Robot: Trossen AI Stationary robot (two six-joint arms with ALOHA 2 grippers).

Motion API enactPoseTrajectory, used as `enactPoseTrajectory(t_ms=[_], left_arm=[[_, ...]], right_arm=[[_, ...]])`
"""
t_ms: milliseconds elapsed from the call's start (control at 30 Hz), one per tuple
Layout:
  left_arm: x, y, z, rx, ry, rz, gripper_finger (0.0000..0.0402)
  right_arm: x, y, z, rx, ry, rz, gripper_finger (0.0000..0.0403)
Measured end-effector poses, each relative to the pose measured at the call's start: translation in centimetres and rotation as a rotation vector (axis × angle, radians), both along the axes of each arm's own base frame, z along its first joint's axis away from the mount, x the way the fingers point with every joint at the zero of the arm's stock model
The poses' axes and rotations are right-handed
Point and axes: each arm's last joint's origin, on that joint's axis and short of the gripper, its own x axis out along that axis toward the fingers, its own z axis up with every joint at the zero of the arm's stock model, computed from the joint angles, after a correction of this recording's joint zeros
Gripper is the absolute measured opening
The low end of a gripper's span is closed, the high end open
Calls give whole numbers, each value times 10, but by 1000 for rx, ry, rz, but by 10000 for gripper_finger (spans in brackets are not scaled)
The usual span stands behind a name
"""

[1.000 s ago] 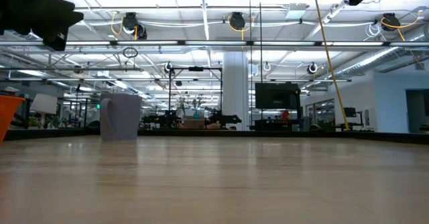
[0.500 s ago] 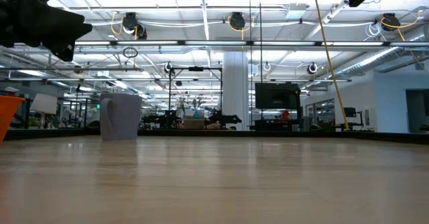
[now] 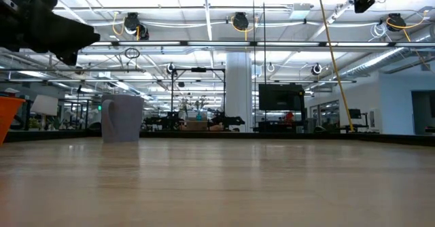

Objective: Pick and place Stevia / Truvia into bins
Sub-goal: Return to Home Position

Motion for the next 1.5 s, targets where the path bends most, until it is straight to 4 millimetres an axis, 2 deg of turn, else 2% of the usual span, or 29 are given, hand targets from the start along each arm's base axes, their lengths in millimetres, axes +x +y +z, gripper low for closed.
enactPoseTrajectory(t_ms=[400,800,933,1133,1300,1500], left_arm=[[3,-1,-4,-57,43,1,113],[3,-1,-4,-42,41,1,113],[3,-1,-4,-43,41,1,113],[3,-1,-4,-42,40,1,113],[3,-1,-3,-42,39,2,113],[3,-1,-3,-42,39,2,113]], right_arm=[[0,0,-14,160,129,-14,134],[20,8,-32,118,239,-25,134],[23,9,-34,77,174,-11,134],[12,5,-37,81,111,-6,134],[5,2,-54,61,89,-11,134],[-1,-1,-68,39,-26,-4,134]])
